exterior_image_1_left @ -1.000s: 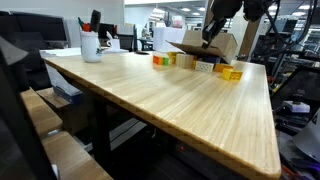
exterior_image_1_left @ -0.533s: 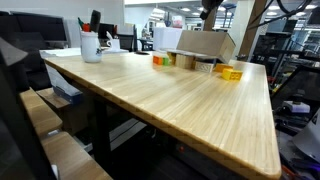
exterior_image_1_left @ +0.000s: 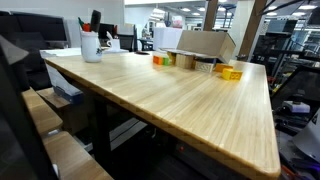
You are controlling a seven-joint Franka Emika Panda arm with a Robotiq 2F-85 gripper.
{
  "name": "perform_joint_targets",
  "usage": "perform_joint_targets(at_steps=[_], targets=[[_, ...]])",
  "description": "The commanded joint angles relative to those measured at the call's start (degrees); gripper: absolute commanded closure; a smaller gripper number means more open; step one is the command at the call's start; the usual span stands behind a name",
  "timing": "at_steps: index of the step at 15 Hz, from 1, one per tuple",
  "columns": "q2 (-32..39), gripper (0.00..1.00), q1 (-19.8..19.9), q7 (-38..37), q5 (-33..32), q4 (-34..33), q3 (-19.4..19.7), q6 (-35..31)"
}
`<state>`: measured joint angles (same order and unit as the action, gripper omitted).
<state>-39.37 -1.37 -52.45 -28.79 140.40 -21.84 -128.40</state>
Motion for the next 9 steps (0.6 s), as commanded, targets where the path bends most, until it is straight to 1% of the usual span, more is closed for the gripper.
perform_joint_targets(at_steps=[1, 2, 3, 6, 7, 8, 9], targets=[[0.2, 0.56, -1.1, 3.4, 2.7, 2.1, 1.4, -0.3], [0.9, 0.47, -2.4, 6.0, 5.0, 2.6, 2.9, 0.3], [0.7, 0.4, -3.3, 9.9, 5.6, 4.6, 4.5, -1.1], [0.9, 0.23, -3.4, 15.0, 6.5, 6.9, 5.2, -0.1], [1.1, 0.19, -3.5, 15.6, 7.4, 7.5, 5.3, 0.1], [1.3, 0.1, -3.7, 17.2, 8.8, 8.6, 5.7, -0.1], [1.5, 0.0, -3.5, 18.2, 9.3, 10.1, 5.1, -0.6]])
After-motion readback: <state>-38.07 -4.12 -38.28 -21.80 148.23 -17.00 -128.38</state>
